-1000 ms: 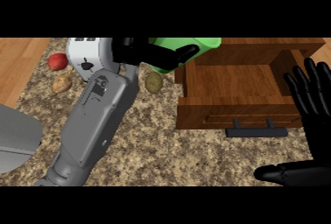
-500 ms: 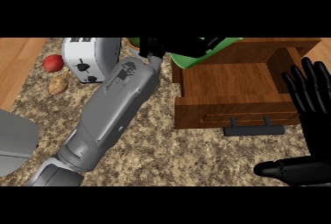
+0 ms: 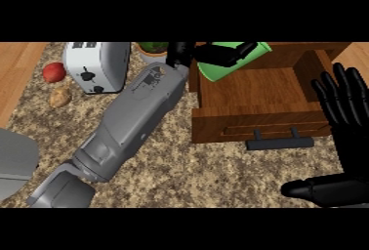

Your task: Pick up the cup, place it into the drawer and close the drawer

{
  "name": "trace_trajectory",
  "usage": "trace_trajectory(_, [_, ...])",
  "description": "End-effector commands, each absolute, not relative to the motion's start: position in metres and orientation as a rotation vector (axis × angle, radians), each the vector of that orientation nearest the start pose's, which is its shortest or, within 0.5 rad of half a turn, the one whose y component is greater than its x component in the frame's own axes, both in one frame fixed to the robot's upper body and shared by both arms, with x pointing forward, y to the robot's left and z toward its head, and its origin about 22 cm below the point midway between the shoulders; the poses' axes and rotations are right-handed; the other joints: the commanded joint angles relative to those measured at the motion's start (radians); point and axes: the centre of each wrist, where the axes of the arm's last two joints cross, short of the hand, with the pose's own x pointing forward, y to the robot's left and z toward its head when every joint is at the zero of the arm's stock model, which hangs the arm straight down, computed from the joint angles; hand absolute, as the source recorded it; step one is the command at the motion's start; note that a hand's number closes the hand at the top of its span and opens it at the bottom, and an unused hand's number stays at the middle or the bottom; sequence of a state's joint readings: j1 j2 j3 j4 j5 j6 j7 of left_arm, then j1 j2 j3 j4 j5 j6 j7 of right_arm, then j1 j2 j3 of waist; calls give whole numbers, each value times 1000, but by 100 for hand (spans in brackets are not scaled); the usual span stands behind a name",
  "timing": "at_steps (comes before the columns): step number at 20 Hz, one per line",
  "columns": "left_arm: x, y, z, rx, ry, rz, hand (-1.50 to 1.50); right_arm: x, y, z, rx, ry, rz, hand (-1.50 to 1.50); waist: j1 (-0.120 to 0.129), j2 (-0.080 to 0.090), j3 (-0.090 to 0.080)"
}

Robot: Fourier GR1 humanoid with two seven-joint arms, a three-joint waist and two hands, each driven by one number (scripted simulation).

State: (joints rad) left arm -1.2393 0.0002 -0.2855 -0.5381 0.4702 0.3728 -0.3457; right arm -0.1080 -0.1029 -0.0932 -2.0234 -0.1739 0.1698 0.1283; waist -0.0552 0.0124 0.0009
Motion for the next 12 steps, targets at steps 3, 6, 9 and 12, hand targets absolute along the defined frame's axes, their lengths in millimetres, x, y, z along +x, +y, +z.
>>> trace_trajectory(3, [428, 17, 139, -91, -1911, -239, 150, 241, -241, 139, 185, -2000, 160, -150, -31, 5, 0])
trace_trajectory(6, [432, 14, 148, -83, -1915, -257, 150, 244, -243, 137, 200, -2013, 195, -150, -42, 11, 1])
trace_trajectory(9, [430, 11, 143, -28, -1886, -318, 150, 247, -238, 132, 203, -1993, 203, -150, -46, 13, 1])
trace_trajectory(12, [431, 13, 134, 44, -1896, -360, 150, 237, -242, 147, 208, -2012, 185, -150, -57, 10, 1])
